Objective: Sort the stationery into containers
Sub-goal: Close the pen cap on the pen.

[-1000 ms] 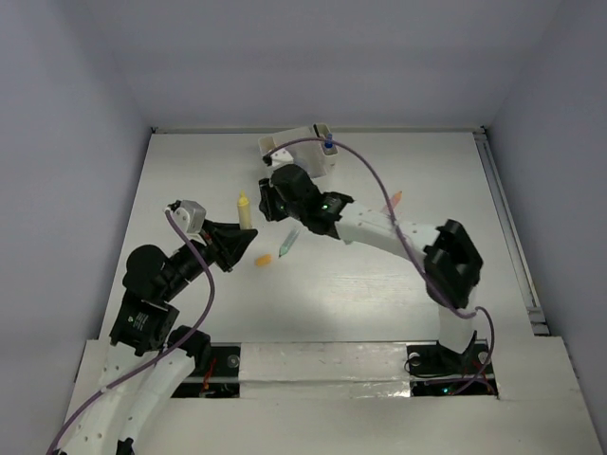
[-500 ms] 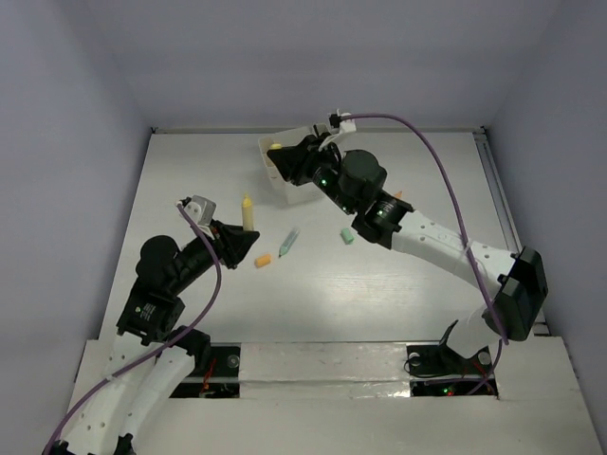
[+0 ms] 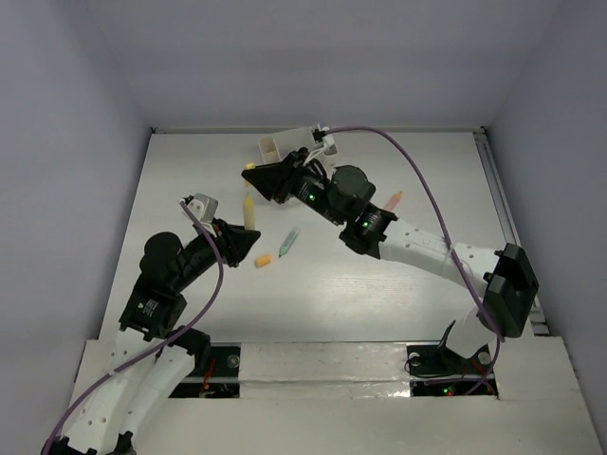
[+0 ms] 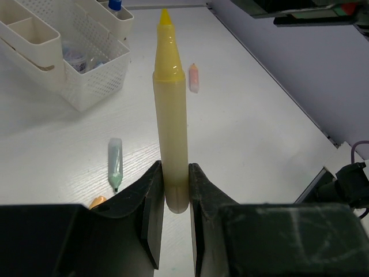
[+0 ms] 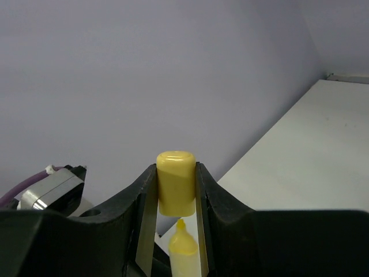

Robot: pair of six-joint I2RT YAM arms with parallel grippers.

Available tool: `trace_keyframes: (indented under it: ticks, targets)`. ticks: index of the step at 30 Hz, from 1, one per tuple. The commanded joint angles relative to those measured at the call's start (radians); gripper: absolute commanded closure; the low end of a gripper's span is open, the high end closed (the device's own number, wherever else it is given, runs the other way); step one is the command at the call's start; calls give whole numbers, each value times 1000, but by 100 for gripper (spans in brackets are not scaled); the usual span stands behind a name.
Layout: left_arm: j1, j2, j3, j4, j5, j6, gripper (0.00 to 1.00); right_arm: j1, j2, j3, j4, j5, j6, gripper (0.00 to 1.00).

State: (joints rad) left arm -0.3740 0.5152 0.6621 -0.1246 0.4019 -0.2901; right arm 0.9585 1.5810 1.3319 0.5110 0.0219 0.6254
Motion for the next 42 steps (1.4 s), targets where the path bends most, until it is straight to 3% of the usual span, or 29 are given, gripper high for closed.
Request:
trace_keyframes:
  ticks: [1,31,42]
  targets:
    - [-6,13,-7,34,-11,-9,100,16,19,6,72,-13,4,100]
    - [-6,-1,4,8,-84,-14,100,94,27,-39,47,105,-104,100]
    - [-6,-32,13,17,-158,-34,100,135,42,-109,80,128,-56,100]
